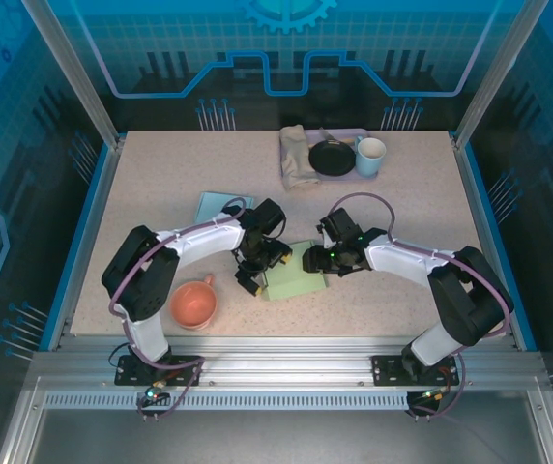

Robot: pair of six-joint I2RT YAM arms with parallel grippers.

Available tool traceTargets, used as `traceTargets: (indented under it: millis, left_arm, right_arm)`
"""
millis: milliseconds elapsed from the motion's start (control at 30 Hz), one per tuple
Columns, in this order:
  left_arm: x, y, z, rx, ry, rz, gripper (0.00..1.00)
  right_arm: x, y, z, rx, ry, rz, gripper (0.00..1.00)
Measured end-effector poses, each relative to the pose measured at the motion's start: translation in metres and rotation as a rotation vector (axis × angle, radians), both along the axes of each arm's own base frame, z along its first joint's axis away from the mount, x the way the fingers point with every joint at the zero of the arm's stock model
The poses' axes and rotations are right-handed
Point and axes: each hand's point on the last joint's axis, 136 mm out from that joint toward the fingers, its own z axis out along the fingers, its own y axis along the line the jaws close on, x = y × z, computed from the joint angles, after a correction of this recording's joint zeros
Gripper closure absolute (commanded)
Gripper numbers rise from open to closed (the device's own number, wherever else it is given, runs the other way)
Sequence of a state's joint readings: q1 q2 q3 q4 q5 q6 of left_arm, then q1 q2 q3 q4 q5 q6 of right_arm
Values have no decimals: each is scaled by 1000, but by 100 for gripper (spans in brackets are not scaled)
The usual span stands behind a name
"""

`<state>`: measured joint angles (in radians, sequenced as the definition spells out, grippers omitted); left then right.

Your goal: Fold the paper box

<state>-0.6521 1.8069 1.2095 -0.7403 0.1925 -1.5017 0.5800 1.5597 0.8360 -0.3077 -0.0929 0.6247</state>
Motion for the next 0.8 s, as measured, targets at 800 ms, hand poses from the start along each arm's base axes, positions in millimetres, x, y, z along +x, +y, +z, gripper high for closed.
traceTargets:
  millis: [800]
  left_arm:
    - [-15, 6, 18, 64, -180, -154, 1]
  right_arm:
    - [2, -1, 1, 1, -32, -36, 46]
